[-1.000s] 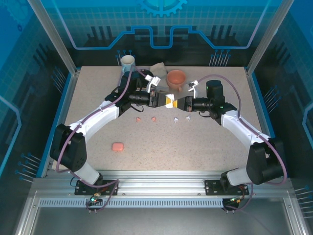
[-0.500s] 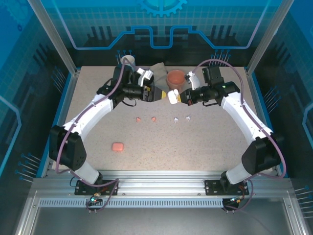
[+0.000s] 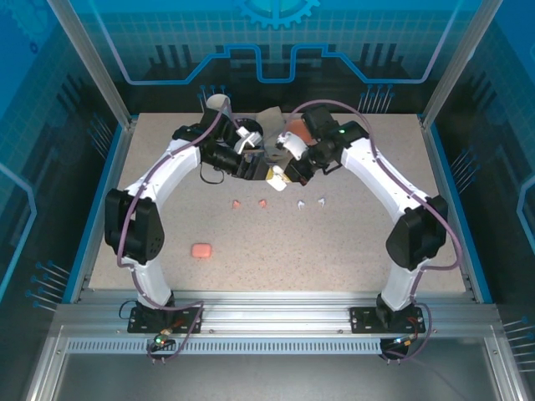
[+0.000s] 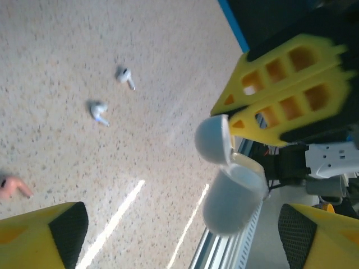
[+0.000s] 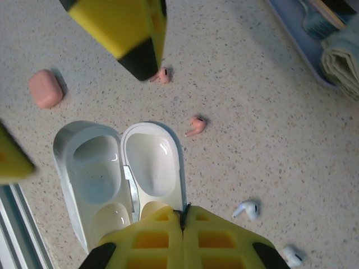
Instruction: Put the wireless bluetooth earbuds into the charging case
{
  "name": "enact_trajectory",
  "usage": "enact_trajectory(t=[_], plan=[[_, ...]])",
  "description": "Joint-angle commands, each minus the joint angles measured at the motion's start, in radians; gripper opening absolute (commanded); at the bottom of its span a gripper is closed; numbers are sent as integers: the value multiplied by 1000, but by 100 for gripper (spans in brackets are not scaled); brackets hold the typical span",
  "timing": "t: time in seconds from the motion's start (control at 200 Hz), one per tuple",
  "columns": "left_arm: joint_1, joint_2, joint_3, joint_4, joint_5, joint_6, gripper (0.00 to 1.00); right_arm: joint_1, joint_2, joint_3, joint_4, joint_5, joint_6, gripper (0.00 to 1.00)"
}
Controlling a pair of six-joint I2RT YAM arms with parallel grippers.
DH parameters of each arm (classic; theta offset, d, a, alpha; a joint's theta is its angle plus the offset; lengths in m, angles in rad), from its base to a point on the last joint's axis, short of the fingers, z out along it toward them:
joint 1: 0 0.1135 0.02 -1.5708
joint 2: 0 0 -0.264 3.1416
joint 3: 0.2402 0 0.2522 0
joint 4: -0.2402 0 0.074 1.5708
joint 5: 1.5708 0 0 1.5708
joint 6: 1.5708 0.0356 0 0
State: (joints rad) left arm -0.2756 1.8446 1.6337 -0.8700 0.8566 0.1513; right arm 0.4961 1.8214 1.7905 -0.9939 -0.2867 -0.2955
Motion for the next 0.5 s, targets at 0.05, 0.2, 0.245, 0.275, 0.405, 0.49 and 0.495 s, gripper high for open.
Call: enact_trajectory(t=[0.05,0.2,0.245,0.275,0.405,0.49,0.495], plan=[[6,18,41,-116,96,99,80,51,56,68,-102,41,-102,0],[6,42,50,-161,147,140,68,52,54,58,-88,21,-111,0],[6,46,51,-170,158,147,66,52,50,56,-83,17,-113,0],[6,47,49,-174,165,151,66,51,49,58,-82,14,-114,0],[6,53,38,-181,197,160,64,52,48,70,-82,7,-121,0],[6,53,31,-189,212,170,63,48,49,80,-84,0,-126,0],[6,54,31,-190,214,169,63,47,49,81,-85,-1,-126,0]])
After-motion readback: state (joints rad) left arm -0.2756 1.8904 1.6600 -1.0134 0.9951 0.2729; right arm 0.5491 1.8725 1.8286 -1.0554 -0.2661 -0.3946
